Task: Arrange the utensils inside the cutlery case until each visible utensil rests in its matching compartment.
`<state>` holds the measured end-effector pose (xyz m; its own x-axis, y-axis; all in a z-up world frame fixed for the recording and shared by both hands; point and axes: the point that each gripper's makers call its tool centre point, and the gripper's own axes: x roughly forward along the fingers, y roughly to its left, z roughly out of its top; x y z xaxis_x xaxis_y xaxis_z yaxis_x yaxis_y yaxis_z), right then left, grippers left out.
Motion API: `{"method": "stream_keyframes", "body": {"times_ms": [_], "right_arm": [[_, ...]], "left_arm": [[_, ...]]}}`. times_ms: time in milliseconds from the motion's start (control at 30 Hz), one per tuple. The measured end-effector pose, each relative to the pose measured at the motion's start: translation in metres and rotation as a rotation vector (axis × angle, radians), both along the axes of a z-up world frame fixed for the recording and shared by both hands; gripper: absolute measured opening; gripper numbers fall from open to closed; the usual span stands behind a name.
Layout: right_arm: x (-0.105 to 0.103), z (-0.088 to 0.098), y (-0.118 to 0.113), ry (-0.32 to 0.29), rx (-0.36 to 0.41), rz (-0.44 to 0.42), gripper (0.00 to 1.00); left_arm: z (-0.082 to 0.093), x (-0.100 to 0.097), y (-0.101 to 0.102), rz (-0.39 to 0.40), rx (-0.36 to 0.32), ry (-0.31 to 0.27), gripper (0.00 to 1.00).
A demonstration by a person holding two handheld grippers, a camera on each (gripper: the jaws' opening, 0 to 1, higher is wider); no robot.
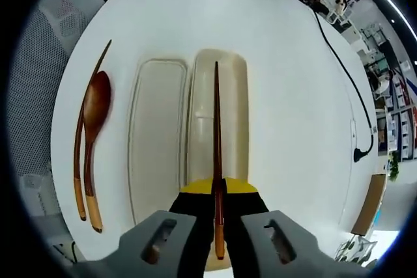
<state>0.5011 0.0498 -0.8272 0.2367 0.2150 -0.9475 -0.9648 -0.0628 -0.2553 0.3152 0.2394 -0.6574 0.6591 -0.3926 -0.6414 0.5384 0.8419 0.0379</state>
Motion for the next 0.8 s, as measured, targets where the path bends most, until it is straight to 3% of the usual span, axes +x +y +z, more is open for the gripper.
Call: {"method": "stream_keyframes", "body": {"times_ms": [433, 800], "right_arm": [[0.0, 0.0, -0.002, 0.017, 0.005, -0.059, 0.01], [-0.001, 0.016, 0.001, 0.005, 0.059, -0.098, 0.07]], "left_arm": [[0.0, 0.0, 0.0, 0.001, 0.0, -0.003, 0.36], [0.001, 0.0, 0.0, 0.002, -0.002, -0.008, 0.36]]}}
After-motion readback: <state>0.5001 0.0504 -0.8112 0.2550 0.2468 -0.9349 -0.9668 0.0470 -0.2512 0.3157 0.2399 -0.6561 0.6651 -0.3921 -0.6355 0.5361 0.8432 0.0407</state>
